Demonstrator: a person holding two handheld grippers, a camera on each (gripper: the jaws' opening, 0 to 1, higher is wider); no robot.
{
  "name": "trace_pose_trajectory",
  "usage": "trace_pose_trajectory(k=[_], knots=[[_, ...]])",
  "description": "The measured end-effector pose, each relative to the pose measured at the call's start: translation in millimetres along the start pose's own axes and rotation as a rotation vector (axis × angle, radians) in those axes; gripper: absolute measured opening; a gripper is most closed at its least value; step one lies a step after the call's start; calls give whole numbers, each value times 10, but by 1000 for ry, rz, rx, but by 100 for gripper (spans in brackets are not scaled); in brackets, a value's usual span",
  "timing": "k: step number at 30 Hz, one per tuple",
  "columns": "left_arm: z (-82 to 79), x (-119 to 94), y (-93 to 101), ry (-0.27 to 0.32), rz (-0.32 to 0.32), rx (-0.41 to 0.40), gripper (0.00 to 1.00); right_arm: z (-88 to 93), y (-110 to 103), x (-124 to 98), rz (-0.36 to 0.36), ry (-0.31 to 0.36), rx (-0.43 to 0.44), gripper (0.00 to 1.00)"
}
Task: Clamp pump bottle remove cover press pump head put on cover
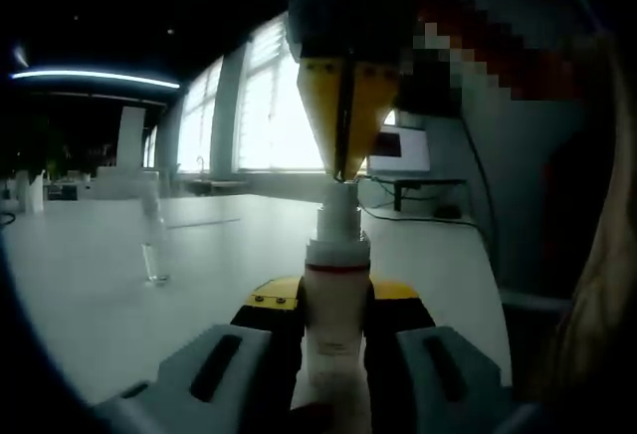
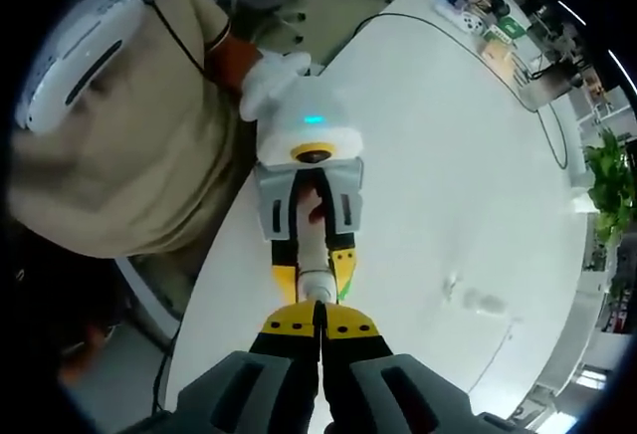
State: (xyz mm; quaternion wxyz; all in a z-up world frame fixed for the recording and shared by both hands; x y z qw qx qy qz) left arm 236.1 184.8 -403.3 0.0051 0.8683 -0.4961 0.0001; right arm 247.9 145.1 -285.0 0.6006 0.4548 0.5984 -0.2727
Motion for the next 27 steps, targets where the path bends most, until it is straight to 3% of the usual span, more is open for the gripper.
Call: trace_pose_trajectory(k=[27], knots=[[-1,5,11,0,5,-2,14,15,4,-1,-12,9,22,0]])
Point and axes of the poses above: the point that each gripper's makers call its tool centre point, and the gripper's own axes: x roughly forward along the fingers, y roughly to its right, z roughly out of its underside, the point moved 7 cm from there along -x, roughly backward along the fingers, and after that the axes turned 5 degrees about z, right-handed, at the moved point
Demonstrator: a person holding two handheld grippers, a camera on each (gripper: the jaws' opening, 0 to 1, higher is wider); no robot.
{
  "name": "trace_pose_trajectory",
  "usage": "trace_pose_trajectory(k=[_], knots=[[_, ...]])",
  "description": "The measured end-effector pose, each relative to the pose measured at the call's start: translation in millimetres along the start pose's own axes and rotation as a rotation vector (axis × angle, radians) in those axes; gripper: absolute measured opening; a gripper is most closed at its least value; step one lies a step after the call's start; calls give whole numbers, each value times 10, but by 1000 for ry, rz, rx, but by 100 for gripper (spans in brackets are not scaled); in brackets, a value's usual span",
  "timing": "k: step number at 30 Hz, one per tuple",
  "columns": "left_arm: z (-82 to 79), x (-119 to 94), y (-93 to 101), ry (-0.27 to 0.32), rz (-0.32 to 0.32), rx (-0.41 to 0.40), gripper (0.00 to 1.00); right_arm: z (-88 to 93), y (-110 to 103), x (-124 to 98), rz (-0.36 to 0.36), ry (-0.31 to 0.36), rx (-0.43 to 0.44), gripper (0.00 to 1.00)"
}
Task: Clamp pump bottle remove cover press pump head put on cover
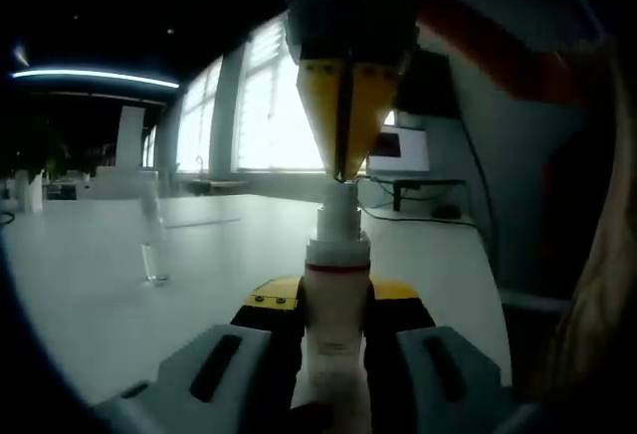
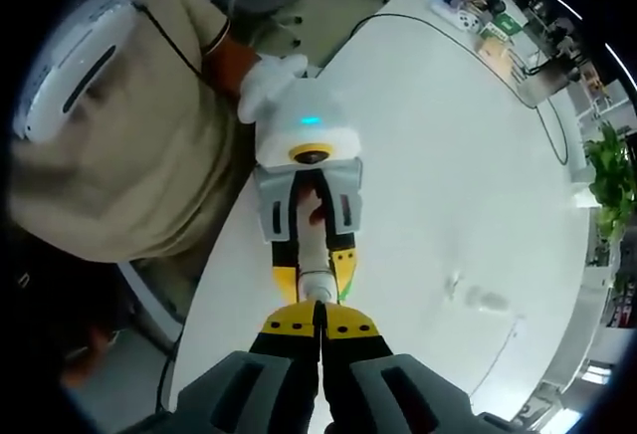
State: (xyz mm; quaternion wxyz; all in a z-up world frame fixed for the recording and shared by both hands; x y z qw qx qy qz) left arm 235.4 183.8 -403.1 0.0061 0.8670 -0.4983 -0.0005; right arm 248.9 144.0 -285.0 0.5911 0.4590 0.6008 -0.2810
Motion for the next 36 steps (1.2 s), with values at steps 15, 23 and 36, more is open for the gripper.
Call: trace_pose_trajectory(k=[15,23,36], knots=[[2,-2,-2,0,0,0,14,-15,3,29,-5,-20,1,0],[1,0,2,0,0,0,14,8,6,71,-18,-6,34,0],[3,0,-7,0,0,0,14,-12,-18,79,-21,-26,26,0]])
Point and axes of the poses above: the point that each gripper's makers call its tool centre point, and the gripper's own axes: x roughly forward along the fingers, y roughly to its right, z roughly out of its underside, the point moved 7 cm from there along -x, roughly backward along the fingers, and after that the axes turned 5 degrees about z, right-handed, at the moved point
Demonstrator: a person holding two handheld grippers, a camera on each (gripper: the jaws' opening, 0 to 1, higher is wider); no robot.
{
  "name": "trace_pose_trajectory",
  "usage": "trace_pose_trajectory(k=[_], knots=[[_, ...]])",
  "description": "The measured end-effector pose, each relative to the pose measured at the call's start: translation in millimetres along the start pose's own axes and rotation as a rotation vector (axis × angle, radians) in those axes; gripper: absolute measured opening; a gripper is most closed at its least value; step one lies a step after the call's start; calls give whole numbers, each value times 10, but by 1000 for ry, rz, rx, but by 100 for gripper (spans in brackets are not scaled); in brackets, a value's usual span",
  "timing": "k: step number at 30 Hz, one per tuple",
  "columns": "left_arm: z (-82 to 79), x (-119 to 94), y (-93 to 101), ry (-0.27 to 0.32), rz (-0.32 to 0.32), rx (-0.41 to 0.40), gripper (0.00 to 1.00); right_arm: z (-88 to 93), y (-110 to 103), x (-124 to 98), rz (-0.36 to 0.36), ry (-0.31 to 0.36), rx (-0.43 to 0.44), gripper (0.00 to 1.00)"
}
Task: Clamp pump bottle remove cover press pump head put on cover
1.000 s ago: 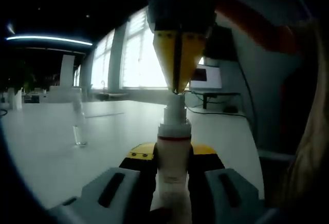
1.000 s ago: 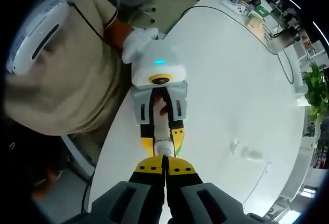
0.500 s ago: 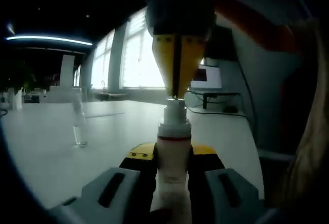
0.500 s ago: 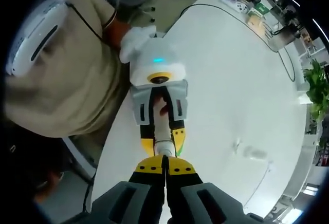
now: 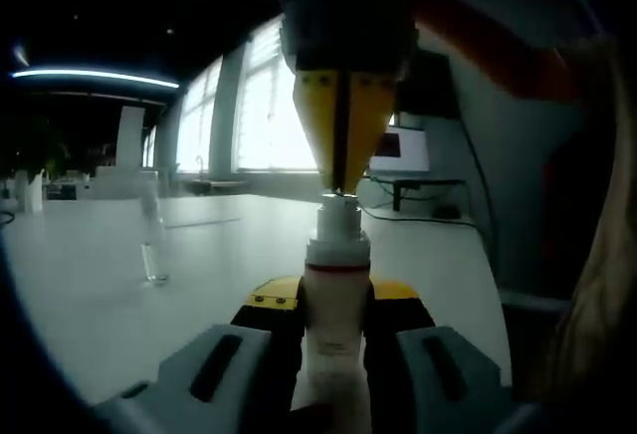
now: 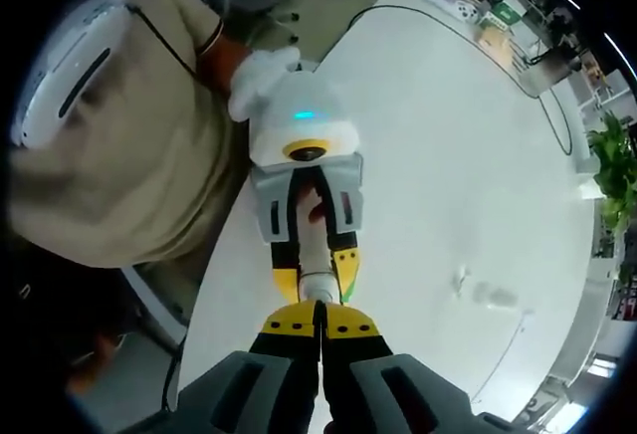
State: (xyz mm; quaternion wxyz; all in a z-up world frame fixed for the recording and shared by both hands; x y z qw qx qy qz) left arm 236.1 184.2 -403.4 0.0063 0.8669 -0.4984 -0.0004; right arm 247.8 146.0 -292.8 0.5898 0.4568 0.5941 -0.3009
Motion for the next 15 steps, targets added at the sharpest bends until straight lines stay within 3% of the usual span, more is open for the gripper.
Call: trace_pose_trajectory(k=[15], knots=[[-2,5,8,-1,0,3,14,1,1,-67,19,9,-28,0]])
Point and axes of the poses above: the point that each gripper's makers call its tool centre point, and the gripper's own axes: x roughly forward along the fingers, y roughly to its right, z roughly out of its underside, the point moved 7 cm from there along -x, roughly backward along the fingers, and after that the axes turned 5 degrees about z, right-handed, at the moved point
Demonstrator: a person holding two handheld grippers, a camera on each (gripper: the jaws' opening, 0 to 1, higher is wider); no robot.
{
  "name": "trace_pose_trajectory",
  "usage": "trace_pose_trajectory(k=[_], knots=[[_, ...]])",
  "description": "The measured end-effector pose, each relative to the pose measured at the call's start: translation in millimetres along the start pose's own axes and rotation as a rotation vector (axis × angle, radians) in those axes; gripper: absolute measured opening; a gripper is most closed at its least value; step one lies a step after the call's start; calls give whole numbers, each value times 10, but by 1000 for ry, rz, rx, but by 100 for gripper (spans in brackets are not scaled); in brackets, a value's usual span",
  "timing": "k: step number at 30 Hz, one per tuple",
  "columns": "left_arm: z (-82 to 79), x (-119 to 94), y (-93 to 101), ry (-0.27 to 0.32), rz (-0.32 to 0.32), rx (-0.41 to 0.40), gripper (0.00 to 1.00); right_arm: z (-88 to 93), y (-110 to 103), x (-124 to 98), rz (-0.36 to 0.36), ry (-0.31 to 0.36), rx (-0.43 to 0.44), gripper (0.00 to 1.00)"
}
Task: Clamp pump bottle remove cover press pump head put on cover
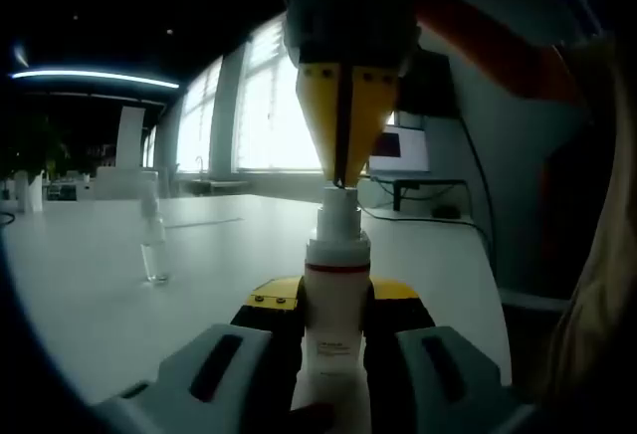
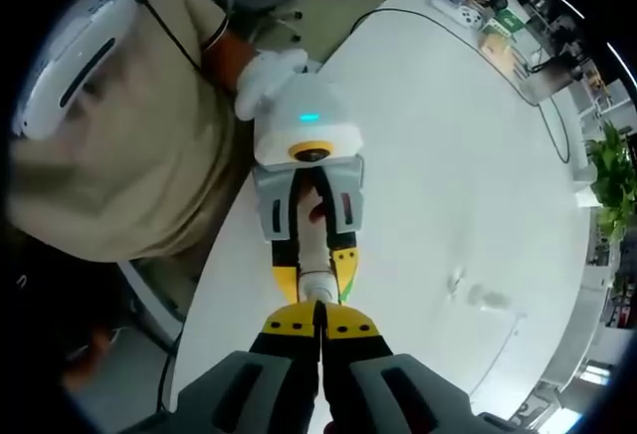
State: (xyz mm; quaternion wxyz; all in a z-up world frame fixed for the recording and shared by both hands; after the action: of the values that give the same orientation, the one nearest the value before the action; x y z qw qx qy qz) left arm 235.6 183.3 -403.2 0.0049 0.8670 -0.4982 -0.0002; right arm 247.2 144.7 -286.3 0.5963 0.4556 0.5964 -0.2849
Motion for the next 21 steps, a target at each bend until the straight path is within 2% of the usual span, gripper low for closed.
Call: trace_pose_trajectory(k=[21], knots=[[3,-3,-3,0,-1,0,14,10,27,-13,9,12,3,0]])
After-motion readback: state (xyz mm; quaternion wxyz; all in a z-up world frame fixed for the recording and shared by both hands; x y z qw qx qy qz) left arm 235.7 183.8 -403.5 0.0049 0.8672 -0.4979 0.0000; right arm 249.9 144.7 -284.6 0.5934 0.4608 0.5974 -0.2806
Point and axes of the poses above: the point that each gripper's makers call its tool centre point, and the gripper's own axes: x roughly forward along the fingers, y roughly to its right, z roughly out of its underside, the point moved 7 cm from there along -x, roughly backward along the fingers, and after that the axes turned 5 degrees about z, right-handed, at the moved point
